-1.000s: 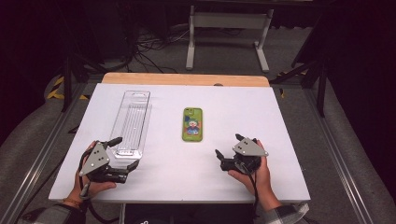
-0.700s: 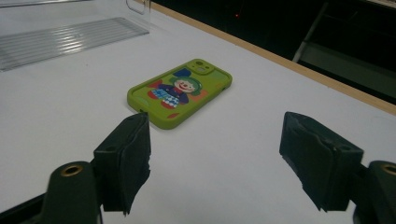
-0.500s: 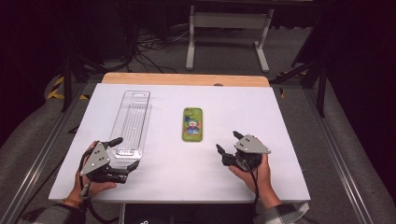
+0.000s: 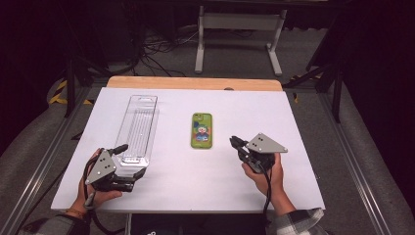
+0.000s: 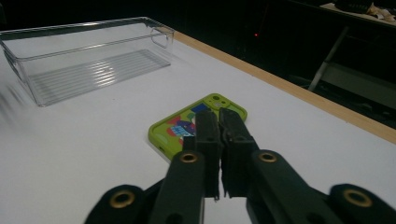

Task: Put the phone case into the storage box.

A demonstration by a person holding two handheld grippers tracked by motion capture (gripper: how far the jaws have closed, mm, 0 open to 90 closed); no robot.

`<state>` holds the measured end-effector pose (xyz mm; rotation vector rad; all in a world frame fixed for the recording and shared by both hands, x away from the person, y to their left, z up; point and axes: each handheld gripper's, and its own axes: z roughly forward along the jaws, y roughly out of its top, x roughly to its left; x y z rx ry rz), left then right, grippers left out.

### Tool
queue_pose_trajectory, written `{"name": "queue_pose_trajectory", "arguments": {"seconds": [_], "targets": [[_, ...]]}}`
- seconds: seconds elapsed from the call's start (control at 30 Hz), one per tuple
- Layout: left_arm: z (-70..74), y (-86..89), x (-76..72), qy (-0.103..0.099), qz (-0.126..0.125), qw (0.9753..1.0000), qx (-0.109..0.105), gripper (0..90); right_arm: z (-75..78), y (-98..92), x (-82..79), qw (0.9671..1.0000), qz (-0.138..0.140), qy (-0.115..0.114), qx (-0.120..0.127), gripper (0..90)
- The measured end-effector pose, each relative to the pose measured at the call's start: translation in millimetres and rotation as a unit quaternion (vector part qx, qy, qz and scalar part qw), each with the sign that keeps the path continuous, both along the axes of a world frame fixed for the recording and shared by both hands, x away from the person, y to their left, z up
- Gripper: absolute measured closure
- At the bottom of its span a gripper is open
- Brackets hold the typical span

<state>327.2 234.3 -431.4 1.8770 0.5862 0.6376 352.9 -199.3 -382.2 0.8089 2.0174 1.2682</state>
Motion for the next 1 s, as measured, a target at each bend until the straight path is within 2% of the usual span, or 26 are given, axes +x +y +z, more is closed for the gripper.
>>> {"name": "queue_pose_trajectory", "arguments": {"seconds": [0.17,0.4,0.6,0.83,1.0], "targets": [[0.1,1.6,-0.3,-0.001,0.001,1.0,0.001,6.9,3.5,14.8,8.8,0.9996,0.023,0.001,-0.014,90.0],[0.2,1.6,-1.1,-0.001,-0.004,1.0,-0.004,6.9,1.6,38.4,19.2,0.9988,0.045,0.005,-0.017,90.0],[0.0,2.2,-1.4,-0.001,-0.003,1.0,-0.009,6.8,1.5,49.6,24.4,0.998,0.06,0.004,-0.021,90.0],[-0.2,1.4,-1.7,-0.001,-0.006,1.0,-0.003,6.8,-4.5,66.2,35.7,0.9961,0.081,0.017,-0.031,90.0],[-0.6,0.7,-2.2,0.0,-0.007,1.0,-0.003,6.8,-13.0,75.6,48.1,0.9944,0.091,0.039,-0.038,90.0]]}}
